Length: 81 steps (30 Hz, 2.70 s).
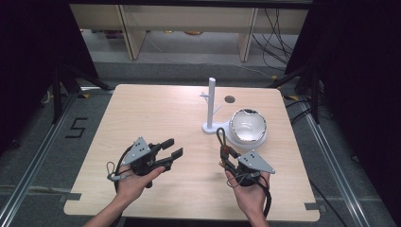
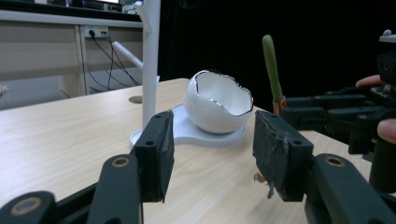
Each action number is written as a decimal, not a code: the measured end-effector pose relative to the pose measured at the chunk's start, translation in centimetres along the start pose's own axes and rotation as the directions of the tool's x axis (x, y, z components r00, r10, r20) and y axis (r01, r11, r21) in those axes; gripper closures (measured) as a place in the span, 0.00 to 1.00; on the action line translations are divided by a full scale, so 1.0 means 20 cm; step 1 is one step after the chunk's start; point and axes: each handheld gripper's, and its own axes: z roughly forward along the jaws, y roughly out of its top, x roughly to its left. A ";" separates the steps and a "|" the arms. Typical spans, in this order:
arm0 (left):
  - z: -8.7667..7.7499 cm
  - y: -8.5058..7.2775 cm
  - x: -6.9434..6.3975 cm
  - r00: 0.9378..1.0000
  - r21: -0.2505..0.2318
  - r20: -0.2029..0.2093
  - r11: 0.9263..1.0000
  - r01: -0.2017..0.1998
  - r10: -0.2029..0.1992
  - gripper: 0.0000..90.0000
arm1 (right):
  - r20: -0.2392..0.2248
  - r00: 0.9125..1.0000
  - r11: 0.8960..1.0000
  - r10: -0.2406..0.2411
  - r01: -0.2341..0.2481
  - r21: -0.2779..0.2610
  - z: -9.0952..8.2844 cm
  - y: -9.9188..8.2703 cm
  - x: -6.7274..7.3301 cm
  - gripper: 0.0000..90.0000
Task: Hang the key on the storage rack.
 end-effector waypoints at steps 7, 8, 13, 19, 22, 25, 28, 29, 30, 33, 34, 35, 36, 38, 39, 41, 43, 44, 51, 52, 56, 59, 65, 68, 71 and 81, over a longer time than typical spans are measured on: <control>0.11 0.05 -0.05 0.999 -0.007 0.049 1.000 0.013 -0.013 0.58 | -0.008 1.000 1.000 0.004 -0.004 -0.016 0.01 -0.01 0.02 0.76; 0.12 0.05 -0.06 0.998 -0.002 0.061 1.000 0.005 -0.005 0.59 | -0.002 1.000 1.000 -0.014 0.014 -0.026 0.01 -0.01 0.02 0.76; 0.18 0.06 -0.11 0.995 0.013 0.093 0.999 0.033 -0.034 0.63 | -0.011 1.000 0.999 -0.010 0.009 -0.032 0.02 -0.02 0.04 0.76; 0.24 0.05 -0.14 0.993 0.016 0.110 0.999 0.033 -0.034 0.66 | -0.010 1.000 0.999 -0.018 0.017 -0.036 0.01 -0.01 0.04 0.76; 0.25 0.05 -0.14 0.993 0.015 0.111 0.999 0.036 -0.038 0.67 | -0.004 1.000 1.000 -0.005 0.005 -0.031 0.01 -0.01 0.04 0.76; 0.26 0.06 -0.15 0.993 0.010 0.114 0.999 0.042 -0.043 0.67 | -0.005 1.000 0.999 -0.002 0.002 -0.044 0.01 -0.01 0.05 0.76; 0.27 0.07 -0.15 0.992 0.002 0.119 0.999 0.042 -0.042 0.67 | -0.004 1.000 0.998 -0.030 0.030 -0.063 0.01 -0.01 0.06 0.76; 0.27 0.07 -0.16 0.992 0.003 0.119 0.999 0.045 -0.045 0.67 | -0.014 0.999 0.997 -0.028 0.027 -0.077 0.01 -0.01 0.06 0.76; 0.27 0.07 -0.16 0.992 0.002 0.119 0.999 0.047 -0.047 0.67 | -0.010 1.000 0.997 -0.020 0.019 -0.078 0.02 -0.01 0.07 0.76; 0.27 0.08 -0.16 0.991 -0.002 0.124 0.999 0.046 -0.046 0.67 | -0.011 0.999 0.997 -0.034 0.033 -0.071 0.01 -0.01 0.07 0.76; 0.28 0.08 -0.16 0.991 -0.004 0.126 0.999 0.054 -0.053 0.68 | -0.020 1.000 0.997 -0.012 0.010 -0.075 0.01 -0.01 0.08 0.76; 0.28 0.08 -0.16 0.990 -0.005 0.128 0.998 0.057 -0.056 0.68 | -0.022 1.000 0.997 -0.021 0.019 -0.076 0.01 -0.01 0.08 0.76; 0.28 0.08 -0.17 0.990 -0.006 0.129 0.998 0.062 -0.061 0.68 | -0.014 0.999 0.996 -0.035 0.033 -0.087 0.01 -0.01 0.08 0.76; 0.29 0.08 -0.17 0.990 -0.003 0.130 0.998 0.064 -0.063 0.69 | -0.020 0.999 0.996 -0.032 0.030 -0.089 0.02 -0.01 0.09 0.76; 0.29 0.08 -0.17 0.989 -0.004 0.130 0.998 0.068 -0.067 0.69 | -0.016 0.999 0.996 -0.038 0.037 -0.086 0.01 -0.01 0.09 0.76; 0.30 0.08 -0.17 0.989 -0.006 0.133 0.997 0.071 -0.070 0.70 | -0.014 0.999 0.995 -0.041 0.040 -0.086 0.02 -0.01 0.09 0.76; 0.30 0.08 -0.17 0.988 -0.004 0.132 0.997 0.079 -0.078 0.71 | -0.025 0.999 0.995 -0.038 0.036 -0.089 0.02 -0.01 0.09 0.76; 0.31 0.08 -0.17 0.988 -0.003 0.132 0.997 0.082 -0.081 0.72 | -0.037 0.999 0.996 -0.020 0.017 -0.088 0.02 -0.01 0.10 0.76; 0.32 0.08 -0.17 0.987 0.004 0.136 0.996 0.091 -0.091 0.75 | -0.034 0.999 0.996 -0.027 0.024 -0.091 0.02 -0.01 0.11 0.76; 0.32 0.08 -0.17 0.986 0.006 0.137 0.995 0.095 -0.095 0.76 | -0.034 0.999 0.995 -0.029 0.026 -0.091 0.02 -0.01 0.11 0.76; 0.32 0.08 -0.17 0.985 0.010 0.143 0.995 0.097 -0.098 0.77 | -0.035 0.999 0.995 -0.030 0.027 -0.091 0.02 -0.01 0.11 0.76; 0.33 0.08 -0.17 0.984 0.013 0.147 0.995 0.098 -0.099 0.77 | -0.026 0.999 0.996 -0.027 0.025 -0.081 0.02 -0.01 0.11 0.76; 0.35 0.08 -0.18 0.983 0.022 0.149 0.994 0.106 -0.108 0.80 | -0.031 0.999 0.997 -0.037 0.034 -0.072 0.02 -0.01 0.12 0.76; 0.35 0.08 -0.18 0.982 0.025 0.151 0.993 0.113 -0.115 0.82 | -0.037 0.998 0.996 -0.049 0.046 -0.077 0.03 -0.01 0.13 0.76; 0.35 0.08 -0.18 0.983 0.023 0.147 0.993 0.111 -0.114 0.86 | -0.040 0.997 0.995 -0.059 0.056 -0.080 0.03 -0.01 0.13 0.76; 0.35 0.10 -0.19 0.986 0.023 0.143 0.997 0.078 -0.080 0.93 | -0.065 0.996 0.996 -0.059 0.054 -0.074 0.04 0.00 0.14 0.70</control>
